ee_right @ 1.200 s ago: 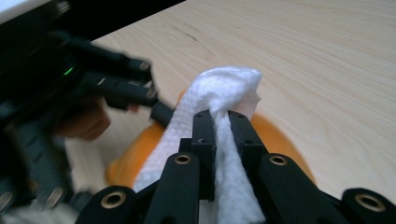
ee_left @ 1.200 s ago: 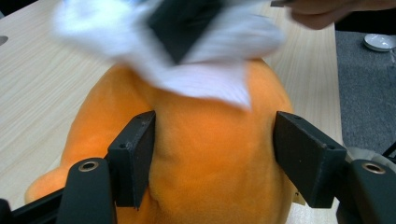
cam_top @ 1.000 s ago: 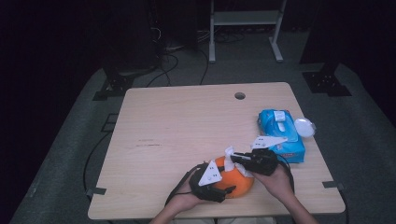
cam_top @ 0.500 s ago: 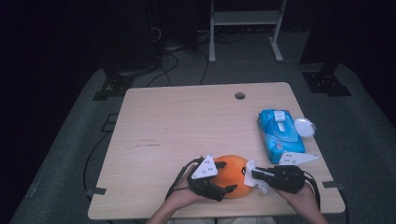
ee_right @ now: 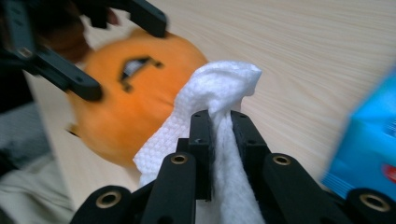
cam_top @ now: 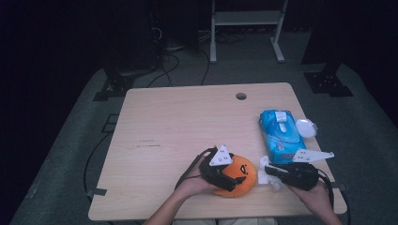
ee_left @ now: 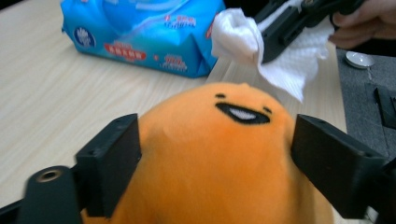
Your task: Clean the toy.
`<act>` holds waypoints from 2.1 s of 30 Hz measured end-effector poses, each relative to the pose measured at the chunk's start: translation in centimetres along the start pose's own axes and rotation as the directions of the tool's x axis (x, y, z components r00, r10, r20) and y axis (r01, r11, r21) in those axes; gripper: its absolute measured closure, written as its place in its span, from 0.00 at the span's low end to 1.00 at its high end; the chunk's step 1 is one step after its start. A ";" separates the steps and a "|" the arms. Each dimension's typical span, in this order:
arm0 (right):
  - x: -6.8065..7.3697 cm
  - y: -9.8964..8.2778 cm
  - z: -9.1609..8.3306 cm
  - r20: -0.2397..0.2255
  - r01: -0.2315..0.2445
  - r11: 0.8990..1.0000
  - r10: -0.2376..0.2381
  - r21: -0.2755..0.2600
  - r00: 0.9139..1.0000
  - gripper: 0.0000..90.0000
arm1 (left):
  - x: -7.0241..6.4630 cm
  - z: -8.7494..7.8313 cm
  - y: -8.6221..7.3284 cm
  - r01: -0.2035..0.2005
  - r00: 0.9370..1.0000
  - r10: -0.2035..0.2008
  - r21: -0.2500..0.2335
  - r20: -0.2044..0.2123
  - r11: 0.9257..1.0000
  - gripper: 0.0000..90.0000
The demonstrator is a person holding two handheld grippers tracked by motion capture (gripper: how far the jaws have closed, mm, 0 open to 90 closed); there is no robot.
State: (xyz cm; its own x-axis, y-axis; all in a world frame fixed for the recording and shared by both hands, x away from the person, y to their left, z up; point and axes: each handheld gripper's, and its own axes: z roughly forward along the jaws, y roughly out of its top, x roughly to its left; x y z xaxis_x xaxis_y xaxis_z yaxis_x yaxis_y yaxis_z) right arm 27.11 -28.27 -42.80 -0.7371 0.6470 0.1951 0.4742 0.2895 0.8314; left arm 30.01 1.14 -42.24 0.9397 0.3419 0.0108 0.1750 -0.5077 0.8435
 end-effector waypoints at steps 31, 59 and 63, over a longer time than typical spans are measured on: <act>-1.9 -0.6 0.0 -0.037 -0.049 0.998 0.047 -0.049 0.998 0.51 | 2.0 -2.4 0.2 0.065 0.989 -0.072 -0.063 -0.133 0.996 0.59; -2.2 -0.2 0.2 -0.028 -0.061 0.995 0.059 -0.080 0.998 0.43 | 10.6 -4.1 -1.2 0.195 0.923 -0.201 -0.051 -0.328 0.980 0.43; -2.1 -0.2 0.2 -0.024 -0.058 0.995 0.056 -0.079 0.998 0.42 | 10.3 -4.9 -0.8 0.188 0.923 -0.204 -0.078 -0.326 0.979 0.38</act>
State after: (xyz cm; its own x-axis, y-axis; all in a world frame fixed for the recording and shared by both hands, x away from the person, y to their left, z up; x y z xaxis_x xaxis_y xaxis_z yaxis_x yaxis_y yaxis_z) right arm 28.67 -29.54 -43.51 -0.7205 0.6454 0.2536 0.4767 0.1953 0.8571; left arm 38.15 8.93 -40.20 0.7362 0.6766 0.0133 0.3252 -0.3709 0.8699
